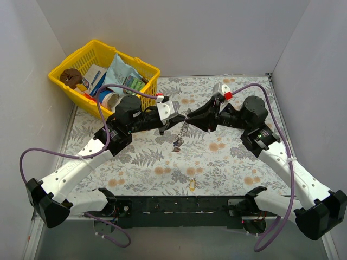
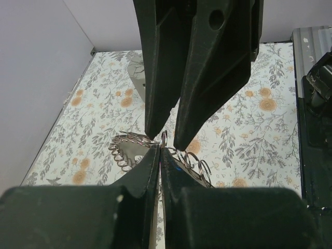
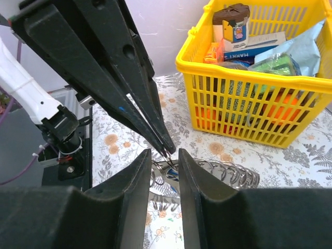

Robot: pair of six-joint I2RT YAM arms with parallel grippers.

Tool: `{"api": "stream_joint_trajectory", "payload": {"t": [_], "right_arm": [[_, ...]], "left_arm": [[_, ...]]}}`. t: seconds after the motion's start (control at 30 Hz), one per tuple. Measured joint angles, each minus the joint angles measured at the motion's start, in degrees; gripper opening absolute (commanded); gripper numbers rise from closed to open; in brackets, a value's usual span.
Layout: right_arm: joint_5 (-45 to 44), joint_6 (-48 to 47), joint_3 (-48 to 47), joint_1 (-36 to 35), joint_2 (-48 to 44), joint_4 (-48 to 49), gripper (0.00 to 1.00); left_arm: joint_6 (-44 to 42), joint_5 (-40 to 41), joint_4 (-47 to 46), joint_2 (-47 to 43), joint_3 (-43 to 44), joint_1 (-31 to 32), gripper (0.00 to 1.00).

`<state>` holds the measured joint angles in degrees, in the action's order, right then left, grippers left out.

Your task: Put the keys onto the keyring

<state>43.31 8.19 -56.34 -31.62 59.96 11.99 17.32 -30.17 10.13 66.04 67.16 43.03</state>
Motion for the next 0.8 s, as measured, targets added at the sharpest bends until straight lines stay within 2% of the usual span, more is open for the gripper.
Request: {"api": "stream_joint_trajectory", "payload": {"t": [0.13, 0.23, 0.27, 0.3, 0.47, 0.5, 0.6, 0.8], "right_arm": [[-1.4, -1.4, 0.3, 0.0, -0.1, -1.0, 0.33], [-2.2, -2.3, 0.3, 0.0, -0.1, -2.1, 0.17], [-2.3, -2.4, 0.3, 0.0, -0.1, -2.4, 0.03], [-2.3, -2.7, 0.3, 0.0, -0.1, -2.6, 0.01], [-1.4, -3.0, 0.3, -0.1, 0.1, -3.5, 0.01], [-1.4, -3.0, 0.3, -0.1, 0.2, -3.5, 0.01], [-1.4, -2.8, 0.3, -0.1, 0.1, -3.4, 0.01], [-2.5, -1.8, 3.0, -0.1, -1.3, -0.6, 0.01]], "left_arm": [[-0.1, -0.6, 0.0, 0.0, 0.0, 0.0, 0.0], [-0.1, -0.9, 0.0, 0.0, 0.0, 0.0, 0.0], [-0.2, -0.9, 0.0, 0.0, 0.0, 0.0, 0.0], [-0.2, -0.9, 0.1, 0.1, 0.0, 0.0, 0.0], [-0.2, -0.7, 0.2, 0.3, 0.1, -0.3, 0.0], [-0.2, -0.7, 0.2, 0.3, 0.1, -0.3, 0.1], [-0.1, -0.8, 0.0, 0.3, 0.1, -0.3, 0.22], [2.4, 0.3, -2.1, 0.0, 0.1, -0.1, 0.35]]}}
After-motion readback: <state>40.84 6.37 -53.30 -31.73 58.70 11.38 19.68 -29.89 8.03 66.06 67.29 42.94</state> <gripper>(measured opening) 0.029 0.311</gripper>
